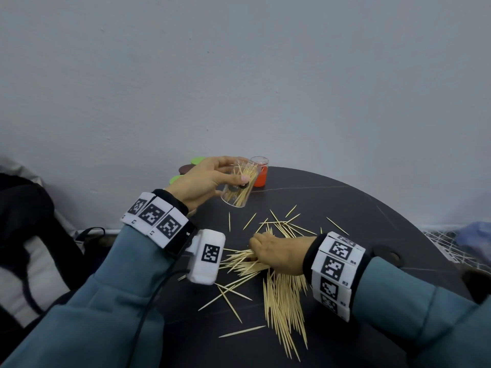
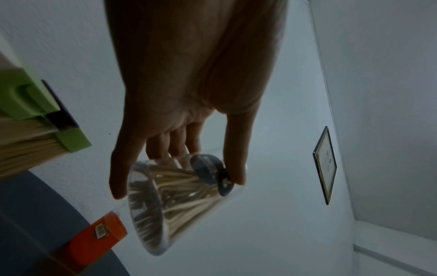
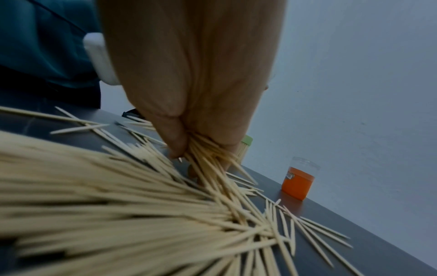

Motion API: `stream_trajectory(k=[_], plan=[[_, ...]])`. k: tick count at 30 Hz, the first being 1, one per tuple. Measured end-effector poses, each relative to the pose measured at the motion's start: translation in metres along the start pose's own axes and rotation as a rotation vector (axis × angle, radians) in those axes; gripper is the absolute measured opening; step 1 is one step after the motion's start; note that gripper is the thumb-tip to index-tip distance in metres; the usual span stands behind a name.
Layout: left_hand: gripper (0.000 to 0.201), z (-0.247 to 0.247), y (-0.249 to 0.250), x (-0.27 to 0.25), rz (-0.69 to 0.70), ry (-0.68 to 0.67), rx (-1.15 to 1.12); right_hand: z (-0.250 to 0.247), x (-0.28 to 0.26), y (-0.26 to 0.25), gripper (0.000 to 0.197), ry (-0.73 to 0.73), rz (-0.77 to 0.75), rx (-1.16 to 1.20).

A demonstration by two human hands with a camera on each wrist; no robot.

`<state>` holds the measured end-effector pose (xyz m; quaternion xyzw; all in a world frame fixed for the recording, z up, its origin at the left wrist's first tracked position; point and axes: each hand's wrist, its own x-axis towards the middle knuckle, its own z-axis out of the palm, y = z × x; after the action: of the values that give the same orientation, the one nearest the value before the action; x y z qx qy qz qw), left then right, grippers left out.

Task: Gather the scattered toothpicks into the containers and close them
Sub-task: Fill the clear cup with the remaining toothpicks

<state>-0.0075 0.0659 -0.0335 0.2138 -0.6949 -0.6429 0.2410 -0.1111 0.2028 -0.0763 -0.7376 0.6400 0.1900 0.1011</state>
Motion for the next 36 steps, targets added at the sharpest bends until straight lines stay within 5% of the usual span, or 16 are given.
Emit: stream_trajectory(k=[4, 9, 14, 23, 30, 36], plan=[[0.037, -0.004, -0.001, -0.003, 0.007, 0.014, 0.005, -0.001, -0.001, 0.013, 0.032, 0.057, 0.049, 0.167], [0.056, -0.016, 0.002, -0.012, 0.017, 0.026, -0.016, -0.003, -0.002, 0.03, 0.001, 0.13, 0.142, 0.476], [0.051, -0.028, 0.002, -0.024, 0.02, 0.057, 0.013, -0.008, -0.006, 0.036, 0.025, 0.201, 0.142, 0.9], [0.05, -0.016, -0.015, -0.031, -0.078, -0.024, 0.221, -0.038, 0.001, 0.043, 0.022, 0.683, -0.109, 1.551], [0.048, -0.001, -0.02, -0.027, -0.127, -0.14, 0.224, -0.074, -0.004, 0.031, 0.023, 0.873, -0.239, 1.646], [0.044, 0.006, -0.019, -0.024, -0.123, -0.172, 0.217, -0.063, 0.005, 0.027, 0.022, 0.94, -0.168, 1.691]])
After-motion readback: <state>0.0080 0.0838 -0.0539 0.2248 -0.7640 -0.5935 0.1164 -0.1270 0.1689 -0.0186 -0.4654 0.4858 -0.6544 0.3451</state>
